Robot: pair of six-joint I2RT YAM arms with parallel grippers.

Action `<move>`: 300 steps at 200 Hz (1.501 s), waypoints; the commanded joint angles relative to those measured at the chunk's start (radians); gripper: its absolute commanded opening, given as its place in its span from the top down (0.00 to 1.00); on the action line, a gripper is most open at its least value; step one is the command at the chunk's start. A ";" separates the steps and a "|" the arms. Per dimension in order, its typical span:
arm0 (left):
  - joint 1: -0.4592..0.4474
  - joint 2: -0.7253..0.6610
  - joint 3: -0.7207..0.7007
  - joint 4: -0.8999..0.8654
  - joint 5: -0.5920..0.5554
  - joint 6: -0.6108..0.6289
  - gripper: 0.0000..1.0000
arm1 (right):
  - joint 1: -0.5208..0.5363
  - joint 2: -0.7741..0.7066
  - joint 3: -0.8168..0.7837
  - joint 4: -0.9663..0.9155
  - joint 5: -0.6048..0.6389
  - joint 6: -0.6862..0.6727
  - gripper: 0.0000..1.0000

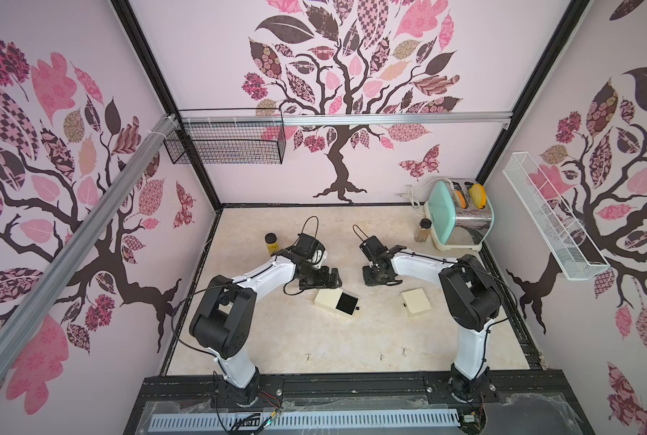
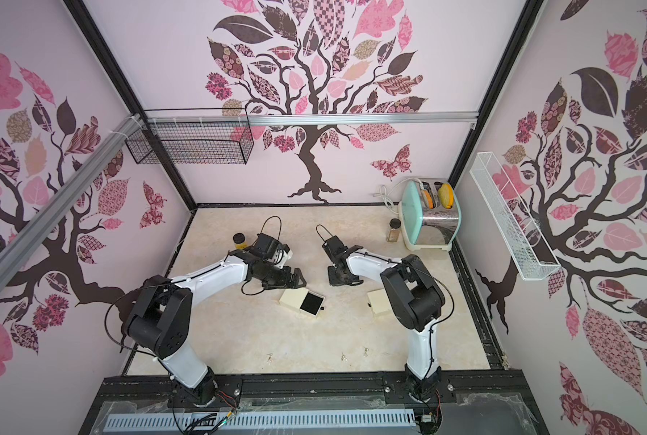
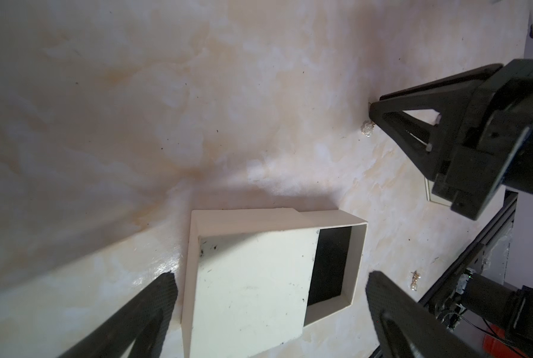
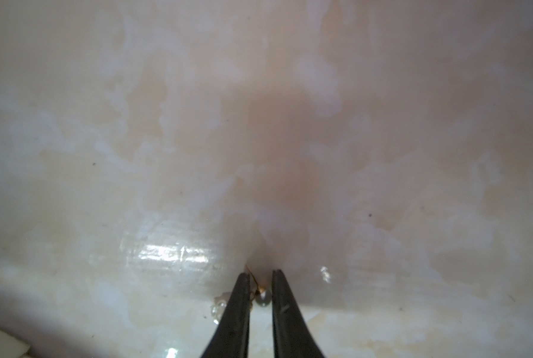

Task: Place the earrings into the drawer-style jewelry box
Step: Pick up the earring from the center of the board.

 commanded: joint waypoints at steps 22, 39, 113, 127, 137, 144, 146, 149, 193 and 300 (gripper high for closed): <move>-0.003 -0.023 -0.007 0.016 -0.001 0.014 0.02 | 0.007 -0.030 -0.016 -0.035 0.002 0.003 0.80; -0.003 -0.023 -0.009 0.016 -0.001 0.013 0.02 | 0.008 -0.033 -0.019 -0.037 0.004 0.001 0.80; -0.003 -0.030 -0.013 0.019 -0.005 0.013 0.02 | 0.008 -0.019 -0.028 -0.020 -0.009 0.003 0.83; -0.003 -0.033 -0.013 0.019 -0.006 0.014 0.02 | 0.008 -0.021 -0.029 -0.019 -0.014 0.005 0.84; -0.003 -0.034 -0.013 0.019 -0.008 0.014 0.02 | 0.008 -0.026 -0.031 -0.019 -0.014 0.004 0.85; -0.003 -0.034 -0.013 0.019 -0.008 0.015 0.02 | 0.008 -0.031 -0.031 -0.019 -0.014 0.004 0.86; -0.003 -0.034 -0.012 0.019 -0.008 0.015 0.02 | 0.008 -0.032 -0.031 -0.019 -0.014 0.004 0.86; -0.003 -0.033 -0.013 0.019 -0.008 0.014 0.02 | 0.008 -0.034 -0.031 -0.018 -0.015 0.004 0.86; -0.003 -0.031 -0.009 0.018 -0.011 0.012 0.02 | 0.008 -0.065 -0.044 -0.003 -0.032 0.006 0.90; -0.002 -0.041 -0.005 0.109 0.157 -0.101 0.02 | -0.004 -0.265 -0.233 0.183 -0.159 -0.012 0.92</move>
